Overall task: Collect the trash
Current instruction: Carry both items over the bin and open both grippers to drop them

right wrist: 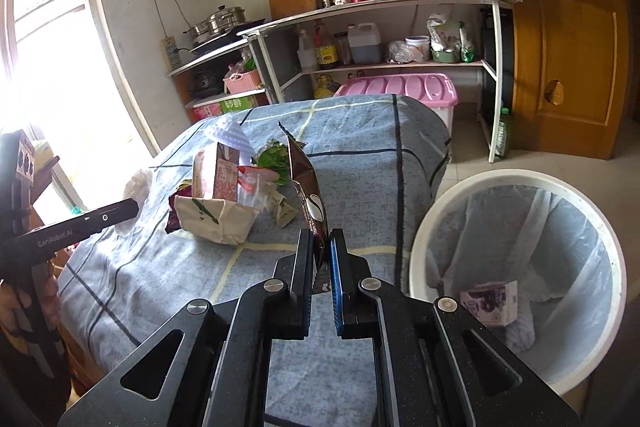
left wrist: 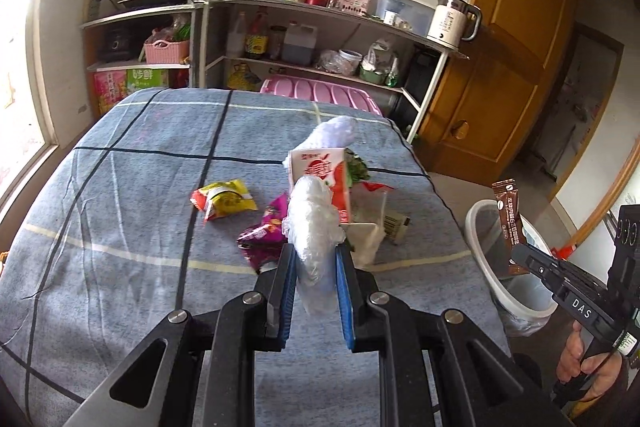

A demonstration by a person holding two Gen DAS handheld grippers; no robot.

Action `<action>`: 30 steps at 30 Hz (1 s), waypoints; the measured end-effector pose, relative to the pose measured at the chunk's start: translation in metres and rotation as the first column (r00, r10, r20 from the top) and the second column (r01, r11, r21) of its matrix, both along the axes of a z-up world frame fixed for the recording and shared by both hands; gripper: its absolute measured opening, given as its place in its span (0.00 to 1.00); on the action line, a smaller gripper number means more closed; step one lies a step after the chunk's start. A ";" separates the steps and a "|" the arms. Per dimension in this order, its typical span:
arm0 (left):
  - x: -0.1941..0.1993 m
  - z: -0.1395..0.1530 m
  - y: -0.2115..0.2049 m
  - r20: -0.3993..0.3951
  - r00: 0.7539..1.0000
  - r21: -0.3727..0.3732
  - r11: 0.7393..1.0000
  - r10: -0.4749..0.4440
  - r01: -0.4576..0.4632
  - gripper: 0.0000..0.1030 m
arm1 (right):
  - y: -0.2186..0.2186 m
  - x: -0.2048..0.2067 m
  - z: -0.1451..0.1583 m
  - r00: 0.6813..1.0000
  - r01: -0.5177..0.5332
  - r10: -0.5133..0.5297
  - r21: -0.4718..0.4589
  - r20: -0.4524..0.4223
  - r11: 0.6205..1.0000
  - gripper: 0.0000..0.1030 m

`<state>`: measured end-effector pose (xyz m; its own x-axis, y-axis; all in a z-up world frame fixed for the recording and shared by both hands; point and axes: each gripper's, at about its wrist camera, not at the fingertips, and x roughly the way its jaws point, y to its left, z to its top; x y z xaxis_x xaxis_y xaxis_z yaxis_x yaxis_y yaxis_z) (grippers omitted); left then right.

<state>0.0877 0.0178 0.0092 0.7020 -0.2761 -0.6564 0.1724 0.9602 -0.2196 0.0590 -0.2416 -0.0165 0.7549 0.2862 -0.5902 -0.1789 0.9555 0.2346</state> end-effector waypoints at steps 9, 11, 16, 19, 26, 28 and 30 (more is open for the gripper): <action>0.003 0.003 -0.086 0.009 0.978 0.004 0.978 -0.207 0.207 0.19 | -0.049 -0.015 0.004 0.995 0.104 -0.104 -0.014 0.005 0.994 0.08; 0.005 0.003 -0.106 0.011 0.968 0.005 0.968 -0.250 0.250 0.19 | -0.059 -0.018 0.004 0.992 0.129 -0.129 -0.016 0.002 0.992 0.08; 0.010 0.003 -0.155 0.002 0.940 -0.018 0.940 -0.342 0.342 0.19 | -0.088 -0.025 0.004 0.981 0.196 -0.196 -0.019 -0.008 0.980 0.08; 0.012 0.002 -0.180 -0.006 0.921 -0.021 0.921 -0.390 0.390 0.19 | -0.105 -0.028 0.001 0.973 0.229 -0.229 -0.025 -0.020 0.973 0.08; 0.018 -0.010 -0.230 -0.041 0.886 -0.032 0.887 -0.461 0.460 0.19 | -0.135 -0.026 -0.015 0.954 0.285 -0.288 -0.046 -0.086 0.957 0.08; 0.016 -0.013 -0.240 -0.052 0.874 -0.044 0.875 -0.484 0.482 0.19 | -0.141 -0.023 -0.020 0.949 0.293 -0.297 -0.052 -0.107 0.955 0.08; 0.019 -0.017 -0.251 -0.067 0.866 -0.039 0.869 -0.495 0.493 0.19 | -0.146 -0.020 -0.026 0.942 0.301 -0.306 -0.057 -0.134 0.952 0.08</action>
